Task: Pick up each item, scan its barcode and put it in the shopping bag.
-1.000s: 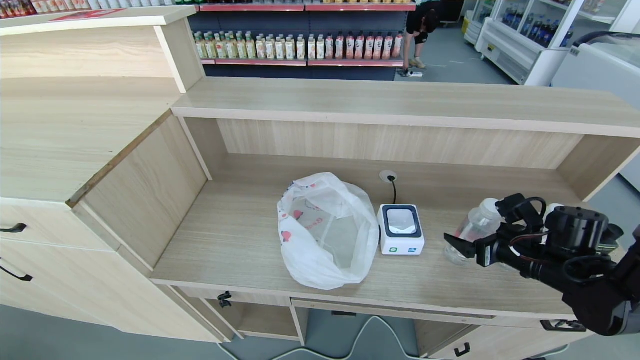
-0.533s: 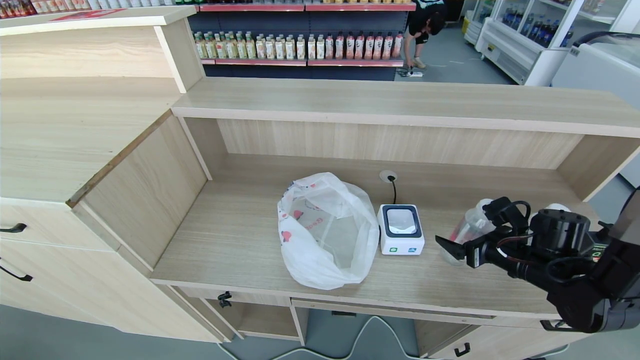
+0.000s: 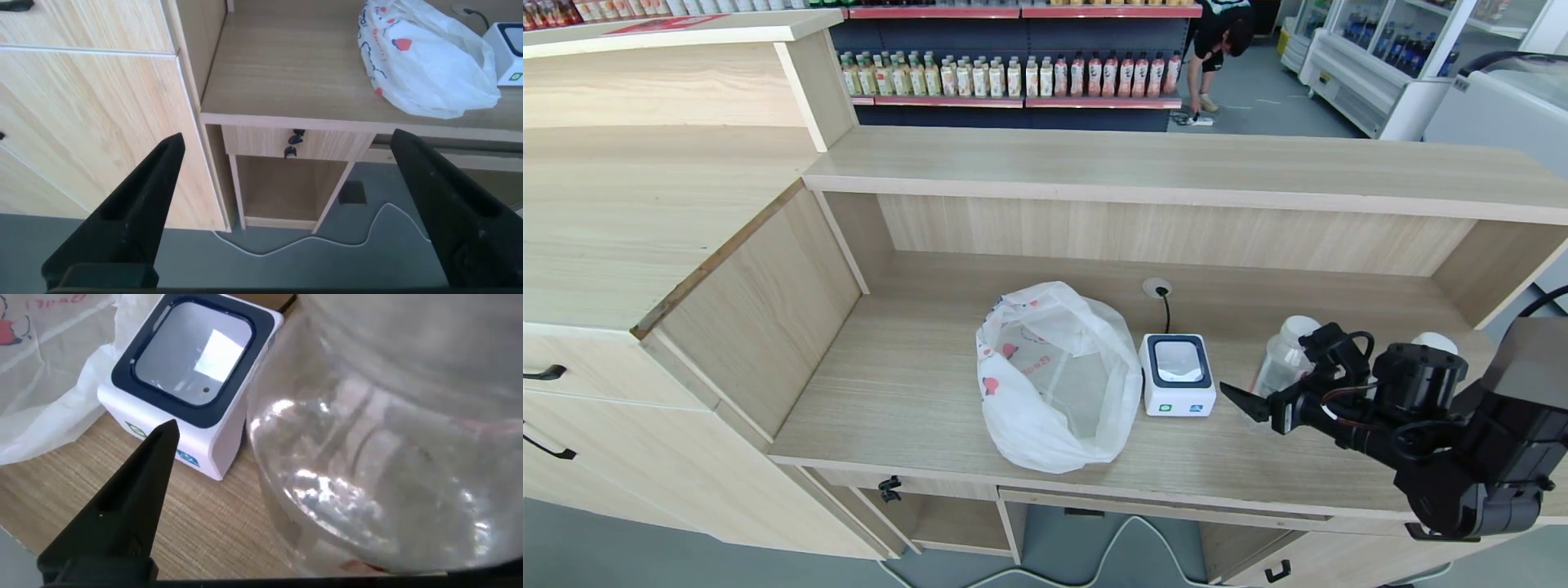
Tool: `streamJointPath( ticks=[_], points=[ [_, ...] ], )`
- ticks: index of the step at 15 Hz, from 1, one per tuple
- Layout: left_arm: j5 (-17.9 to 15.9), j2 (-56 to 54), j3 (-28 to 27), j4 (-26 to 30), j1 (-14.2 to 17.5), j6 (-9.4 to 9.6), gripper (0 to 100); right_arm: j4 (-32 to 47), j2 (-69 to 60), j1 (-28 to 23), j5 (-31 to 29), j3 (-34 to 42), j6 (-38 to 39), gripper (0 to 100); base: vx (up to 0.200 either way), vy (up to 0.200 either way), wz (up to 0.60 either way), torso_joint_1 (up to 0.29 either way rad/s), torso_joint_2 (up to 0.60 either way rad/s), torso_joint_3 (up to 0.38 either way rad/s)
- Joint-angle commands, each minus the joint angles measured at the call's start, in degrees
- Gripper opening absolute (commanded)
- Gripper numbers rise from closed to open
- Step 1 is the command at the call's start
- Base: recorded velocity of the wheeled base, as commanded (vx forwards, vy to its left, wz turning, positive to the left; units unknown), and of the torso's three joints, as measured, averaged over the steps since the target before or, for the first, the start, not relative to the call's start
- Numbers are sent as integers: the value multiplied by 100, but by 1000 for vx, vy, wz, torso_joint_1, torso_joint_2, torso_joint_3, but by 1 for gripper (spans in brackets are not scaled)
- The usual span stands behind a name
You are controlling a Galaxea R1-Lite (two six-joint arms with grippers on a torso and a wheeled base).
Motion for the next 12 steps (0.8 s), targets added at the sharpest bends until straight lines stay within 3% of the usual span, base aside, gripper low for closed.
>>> streamJointPath(
  ticks=[1,2,3,12],
  points=[
    [-1,-2,0,-4,-9,4,100,-29,94,-6,110,-10,-1,100,0,0,0,0,0,0],
    [-1,-2,0,5,0,4,100,-117,103,-24,216,-1,-1,100,0,0,0,0,0,0],
    [-1,-2,0,-4,-9,4,100,-223,121,-24,233,-1,-10,0,0,0,0,0,0,0],
    [-1,-2,0,-4,-9,4,100,-469,94,-138,400,113,43,0,0,0,0,0,0,0]
  ],
)
